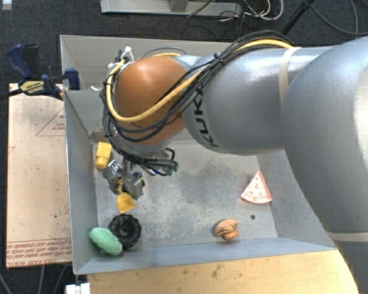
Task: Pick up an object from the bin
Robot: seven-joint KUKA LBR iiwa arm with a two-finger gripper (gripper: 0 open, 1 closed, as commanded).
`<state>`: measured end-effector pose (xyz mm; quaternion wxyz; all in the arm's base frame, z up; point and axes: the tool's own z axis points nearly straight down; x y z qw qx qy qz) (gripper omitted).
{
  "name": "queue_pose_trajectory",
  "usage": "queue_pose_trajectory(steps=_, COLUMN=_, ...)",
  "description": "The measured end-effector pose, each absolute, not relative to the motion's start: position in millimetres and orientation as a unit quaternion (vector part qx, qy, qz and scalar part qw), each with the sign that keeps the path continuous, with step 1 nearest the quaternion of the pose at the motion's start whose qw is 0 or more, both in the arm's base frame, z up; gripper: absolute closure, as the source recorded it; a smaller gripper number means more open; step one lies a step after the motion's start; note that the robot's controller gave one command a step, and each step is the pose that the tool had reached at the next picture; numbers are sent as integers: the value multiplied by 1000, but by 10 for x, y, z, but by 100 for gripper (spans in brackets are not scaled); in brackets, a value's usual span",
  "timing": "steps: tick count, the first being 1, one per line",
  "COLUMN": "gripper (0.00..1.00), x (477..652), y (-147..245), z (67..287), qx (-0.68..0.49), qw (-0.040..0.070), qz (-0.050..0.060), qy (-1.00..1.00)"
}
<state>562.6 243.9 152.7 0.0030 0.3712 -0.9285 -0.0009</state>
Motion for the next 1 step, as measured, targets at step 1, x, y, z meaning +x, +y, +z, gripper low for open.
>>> queue_pose_trajectory(steps=1, gripper=100, x=5711, y=2318, z=2237, qx=369, qw=-1, qz=-1, qy=-930)
